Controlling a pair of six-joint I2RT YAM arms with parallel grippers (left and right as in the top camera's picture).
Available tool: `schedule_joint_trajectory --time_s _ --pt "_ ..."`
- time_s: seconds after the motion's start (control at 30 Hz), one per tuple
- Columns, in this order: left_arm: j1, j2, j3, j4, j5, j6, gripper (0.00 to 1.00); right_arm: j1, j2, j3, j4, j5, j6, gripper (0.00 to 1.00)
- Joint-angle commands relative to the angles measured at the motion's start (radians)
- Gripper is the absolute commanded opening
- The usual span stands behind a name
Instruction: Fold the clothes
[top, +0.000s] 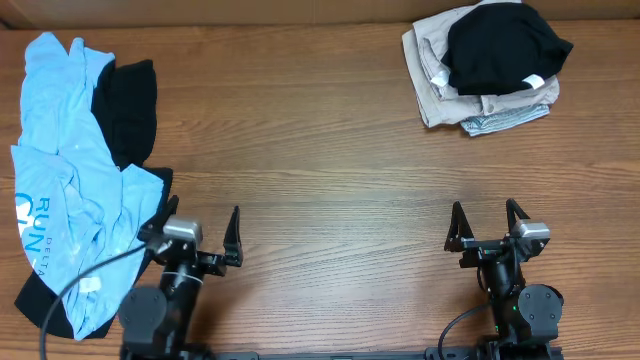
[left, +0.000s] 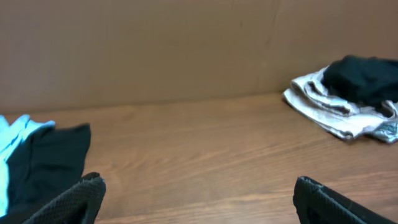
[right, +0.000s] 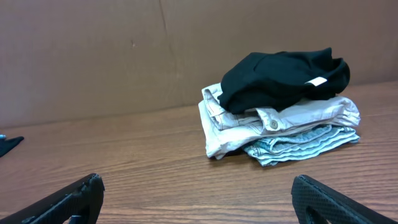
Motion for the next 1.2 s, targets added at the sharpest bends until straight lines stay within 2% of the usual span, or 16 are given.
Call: schedule_joint_trajectory --time_s 0.0,0.1,0.23,0.37,0.53,1.17 --pt "0.013 -0.072 -0.103 0.087 0.016 0.045 1.00 -0.002 -0.010 -0.011 0.005 0.005 -0.001 1.00" --pt "0.018 -0.116 -0.171 0.159 0.010 0.048 1.00 -0.002 -0.010 -0.011 0.005 0.005 -0.001 1.00" --pt "0.042 -0.170 -0.239 0.181 0.000 0.048 1.00 -0.002 -0.010 -0.011 0.005 0.005 -0.001 1.00" --pt "0.079 -0.168 -0.242 0.083 0.002 0.042 1.00 -0.002 -0.010 -0.011 0.005 0.005 -0.001 1.00" --pt "0.117 -0.167 -0.243 0.087 -0.003 0.029 1.00 -0.002 -0.010 -0.011 0.005 0.005 -0.001 1.00" --pt "0.117 -0.167 -0.243 0.087 -0.004 0.029 1.00 -0.002 -0.010 -0.011 0.005 0.005 -0.001 1.00"
